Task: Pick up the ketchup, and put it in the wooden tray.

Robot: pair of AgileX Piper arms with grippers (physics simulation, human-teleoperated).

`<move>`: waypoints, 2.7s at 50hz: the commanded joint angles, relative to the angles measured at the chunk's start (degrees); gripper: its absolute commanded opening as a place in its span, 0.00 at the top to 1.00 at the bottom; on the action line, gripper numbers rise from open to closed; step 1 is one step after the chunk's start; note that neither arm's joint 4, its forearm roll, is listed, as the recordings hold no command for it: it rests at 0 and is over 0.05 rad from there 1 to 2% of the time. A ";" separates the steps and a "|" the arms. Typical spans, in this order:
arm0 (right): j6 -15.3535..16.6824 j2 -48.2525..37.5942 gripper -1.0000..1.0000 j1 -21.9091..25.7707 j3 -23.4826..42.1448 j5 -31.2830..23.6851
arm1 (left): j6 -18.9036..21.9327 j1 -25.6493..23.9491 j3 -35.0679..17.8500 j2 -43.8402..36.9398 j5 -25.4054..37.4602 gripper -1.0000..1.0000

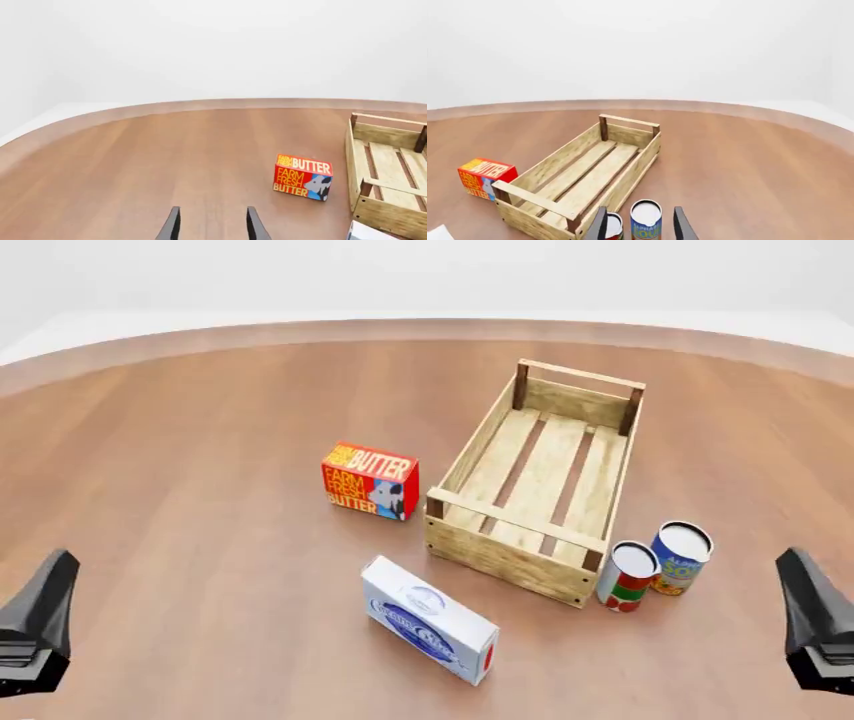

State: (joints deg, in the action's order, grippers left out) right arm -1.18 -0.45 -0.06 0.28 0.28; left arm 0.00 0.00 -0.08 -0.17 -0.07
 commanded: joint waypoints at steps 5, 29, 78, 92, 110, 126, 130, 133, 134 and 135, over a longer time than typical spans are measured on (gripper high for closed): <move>-0.21 -12.75 0.00 1.61 0.39 8.84 | 0.00 -0.01 -0.14 -0.44 -0.24 0.00; 3.01 -31.93 0.00 18.10 10.88 5.12 | -0.01 -0.04 -0.09 -0.17 -0.04 0.00; -1.34 -65.97 0.00 51.69 29.16 17.72 | -0.01 -0.05 -0.43 -0.18 0.30 0.00; -3.33 -78.38 0.00 61.57 35.68 20.12 | 0.00 -0.05 -0.43 -0.18 0.30 0.00; -3.61 -87.14 0.00 69.75 42.45 20.89 | 0.02 -0.04 -0.43 -0.17 0.29 0.00; -2.96 -93.99 0.00 76.14 51.15 17.70 | -0.01 -0.04 -0.43 -0.18 0.30 0.00; -2.74 -95.38 0.00 77.74 52.97 16.97 | -0.01 -0.03 -0.43 -0.17 0.29 0.00; -2.34 -96.03 0.00 78.30 53.84 16.63 | 0.00 -0.07 -0.43 -0.17 0.29 0.00; -2.13 -96.39 0.00 78.35 54.23 16.39 | 0.00 -0.05 -0.43 -0.16 0.29 0.00; -1.78 -96.76 0.00 78.51 54.67 16.24 | 0.00 -0.05 -0.43 -0.18 0.30 0.00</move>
State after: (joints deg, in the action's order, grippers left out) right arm -3.96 -93.87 75.66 50.89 18.03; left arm 0.00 -0.05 -0.50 -0.34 0.22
